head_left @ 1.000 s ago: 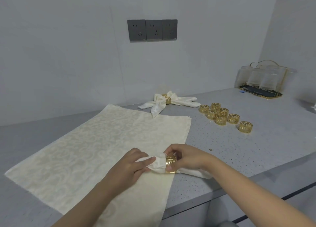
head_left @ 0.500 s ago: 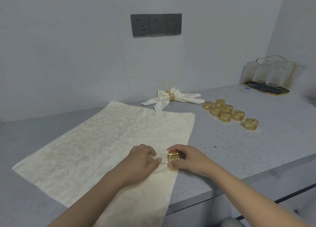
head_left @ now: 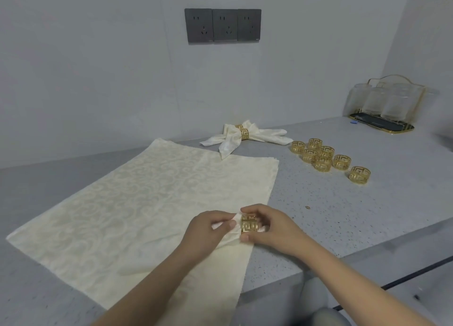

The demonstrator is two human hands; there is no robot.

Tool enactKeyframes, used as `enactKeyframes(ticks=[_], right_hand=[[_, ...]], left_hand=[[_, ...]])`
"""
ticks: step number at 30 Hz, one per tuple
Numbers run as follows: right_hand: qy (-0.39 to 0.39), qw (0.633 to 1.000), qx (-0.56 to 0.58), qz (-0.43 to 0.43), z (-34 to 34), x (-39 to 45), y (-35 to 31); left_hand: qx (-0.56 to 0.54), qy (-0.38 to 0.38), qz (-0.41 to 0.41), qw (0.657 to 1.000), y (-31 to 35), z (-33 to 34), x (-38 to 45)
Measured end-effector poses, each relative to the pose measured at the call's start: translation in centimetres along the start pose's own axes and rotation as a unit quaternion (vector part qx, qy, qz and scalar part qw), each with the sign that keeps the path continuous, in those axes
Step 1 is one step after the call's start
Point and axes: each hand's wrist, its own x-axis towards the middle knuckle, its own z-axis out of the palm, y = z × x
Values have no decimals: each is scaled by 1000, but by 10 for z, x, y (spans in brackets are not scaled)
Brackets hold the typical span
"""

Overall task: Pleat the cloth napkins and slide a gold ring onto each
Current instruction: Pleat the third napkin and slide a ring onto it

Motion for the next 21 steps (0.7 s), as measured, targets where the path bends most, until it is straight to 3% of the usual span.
enactKeyframes(ticks=[4, 8, 13, 16, 21], right_hand=[[64, 997, 34, -14, 4, -6, 5], [79, 995, 55, -23, 7, -8, 4], [79, 995, 26, -52, 8, -6, 6], [85, 994, -16, -64, 6, -6, 6], [72, 996, -17, -54, 5, -7, 3]], left_hand=[[-9, -26, 12, 1000, 4, -4, -2], [-21, -82, -6, 996, 5, -5, -4], [-116, -60, -62, 989, 11, -9, -5], [-127, -71, -55, 988, 9, -13, -7], [7, -67, -21, 998, 11, -5, -9]])
